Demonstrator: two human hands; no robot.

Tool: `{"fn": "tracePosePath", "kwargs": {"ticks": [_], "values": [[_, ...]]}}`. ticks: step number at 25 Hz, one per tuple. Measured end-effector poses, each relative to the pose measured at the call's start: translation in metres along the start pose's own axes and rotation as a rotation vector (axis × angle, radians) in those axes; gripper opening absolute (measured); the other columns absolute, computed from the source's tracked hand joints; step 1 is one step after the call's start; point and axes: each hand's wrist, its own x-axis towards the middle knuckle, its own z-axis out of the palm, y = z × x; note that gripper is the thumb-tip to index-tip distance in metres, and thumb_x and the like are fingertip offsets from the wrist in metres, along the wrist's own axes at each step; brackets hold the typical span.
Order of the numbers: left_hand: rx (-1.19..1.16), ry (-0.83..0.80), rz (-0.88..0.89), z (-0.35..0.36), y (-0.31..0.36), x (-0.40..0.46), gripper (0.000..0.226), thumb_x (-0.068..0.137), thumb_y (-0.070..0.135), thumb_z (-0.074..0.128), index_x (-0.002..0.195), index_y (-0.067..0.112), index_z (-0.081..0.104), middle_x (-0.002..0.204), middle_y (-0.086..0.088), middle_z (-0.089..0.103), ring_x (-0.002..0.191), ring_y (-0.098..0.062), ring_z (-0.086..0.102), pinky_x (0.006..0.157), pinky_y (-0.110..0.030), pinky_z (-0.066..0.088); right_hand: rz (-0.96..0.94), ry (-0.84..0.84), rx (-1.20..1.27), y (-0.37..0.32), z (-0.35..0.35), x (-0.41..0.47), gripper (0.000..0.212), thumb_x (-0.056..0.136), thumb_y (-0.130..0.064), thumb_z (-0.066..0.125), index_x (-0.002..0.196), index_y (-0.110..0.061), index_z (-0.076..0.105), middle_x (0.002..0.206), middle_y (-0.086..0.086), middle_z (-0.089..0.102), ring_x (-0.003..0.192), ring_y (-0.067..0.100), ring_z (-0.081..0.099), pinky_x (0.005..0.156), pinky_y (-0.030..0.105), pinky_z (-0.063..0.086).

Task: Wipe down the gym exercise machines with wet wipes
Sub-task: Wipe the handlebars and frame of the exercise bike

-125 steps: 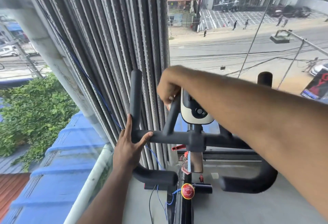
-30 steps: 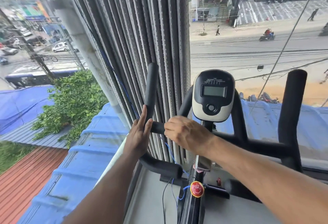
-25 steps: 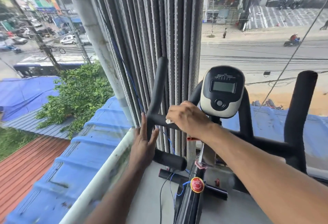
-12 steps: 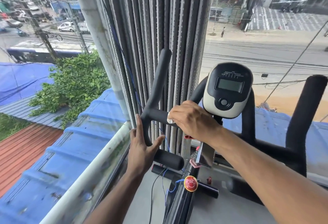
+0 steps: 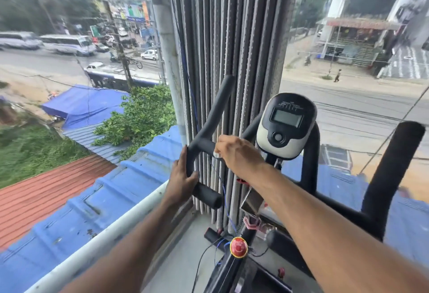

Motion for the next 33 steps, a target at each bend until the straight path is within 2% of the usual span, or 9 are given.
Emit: {"fn": "tracePosePath", "kwargs": {"ticks": [5,9,13,15,18,20,22,29,33], "values": [[-0.037,0.024,0.000,0.000,0.001,0.000,0.097,0.075,0.035,0.051,0.166,0.033,0.017,0.156,0.001,0.037,0.135,-0.010,0.039,0.108,-0.034,0.037,-0.098,0.069,0.015,0.004,-0.002,-0.016,0.018,0.091,0.012,0.058,0.091,-0.002,0.069,0.088,0.006,0.062,0.079,0.023,0.064,0.072,0.035,0.061],[-0.083,0.049,-0.012,0.010,-0.008,0.005,0.094,0.077,0.032,0.053,0.165,0.037,0.018,0.158,0.002,0.035,0.139,-0.012,0.038,0.116,-0.041,0.036,-0.106,0.063,-0.023,0.014,0.003,0.000,0.021,0.089,0.014,0.057,0.085,-0.003,0.069,0.085,0.007,0.062,0.077,0.025,0.063,0.071,0.039,0.060],[-0.067,0.108,-0.064,0.012,-0.006,-0.004,0.087,0.083,0.032,0.052,0.164,0.039,0.021,0.144,0.005,0.042,0.128,-0.013,0.045,0.093,-0.020,0.037,-0.121,-0.029,-0.019,0.006,0.007,0.030,0.024,0.096,0.003,0.049,0.098,-0.006,0.071,0.099,0.007,0.066,0.090,0.025,0.067,0.084,0.036,0.056],[-0.039,0.135,-0.082,0.015,0.001,-0.002,0.074,0.100,0.026,0.053,0.165,0.040,0.020,0.138,0.001,0.045,0.120,-0.016,0.049,0.084,-0.021,0.035,-0.064,-0.060,0.014,0.005,0.013,0.048,0.023,0.095,-0.002,0.050,0.099,-0.010,0.071,0.103,0.007,0.068,0.096,0.026,0.068,0.088,0.035,0.055],[-0.091,0.147,-0.108,0.025,0.007,-0.021,0.068,0.110,0.021,0.048,0.166,0.035,0.013,0.156,0.002,0.032,0.138,-0.014,0.039,0.102,-0.019,0.029,-0.076,-0.130,-0.012,0.007,0.005,0.043,0.021,0.095,-0.005,0.052,0.100,-0.008,0.072,0.106,0.011,0.068,0.101,0.030,0.068,0.091,0.039,0.054],[-0.122,0.143,-0.083,0.033,0.002,-0.036,0.068,0.111,0.024,0.047,0.166,0.030,0.007,0.170,0.004,0.008,0.156,-0.007,0.009,0.120,-0.020,0.010,-0.079,-0.217,-0.057,0.007,-0.005,0.037,0.021,0.094,-0.002,0.055,0.104,-0.006,0.073,0.108,0.013,0.068,0.102,0.030,0.068,0.092,0.040,0.055],[-0.106,0.160,-0.064,0.038,-0.008,-0.039,0.069,0.112,0.027,0.045,0.166,0.030,0.002,0.174,0.006,-0.005,0.156,0.001,-0.006,0.123,-0.022,0.000,-0.068,-0.271,-0.057,0.009,-0.010,0.042,0.016,0.094,-0.009,0.061,0.104,-0.010,0.074,0.111,0.012,0.068,0.105,0.030,0.067,0.096,0.040,0.054],[-0.049,0.188,-0.022,0.039,-0.017,-0.033,0.068,0.112,0.034,0.042,0.165,0.029,0.000,0.174,0.008,-0.005,0.155,0.003,-0.005,0.121,-0.019,0.000,-0.191,-0.199,-0.130,-0.019,0.015,0.087,0.023,0.094,0.005,0.052,0.102,-0.007,0.070,0.107,0.007,0.065,0.103,0.025,0.063,0.089,0.037,0.054],[-0.021,0.179,-0.041,0.035,-0.014,-0.035,0.071,0.109,0.040,0.042,0.166,0.027,0.001,0.175,0.004,-0.001,0.154,0.004,-0.002,0.120,-0.017,0.002,-0.135,-0.219,-0.112,-0.013,0.015,0.087,0.025,0.094,0.002,0.052,0.105,-0.007,0.072,0.109,0.009,0.064,0.106,0.028,0.062,0.091,0.039,0.054]]}}
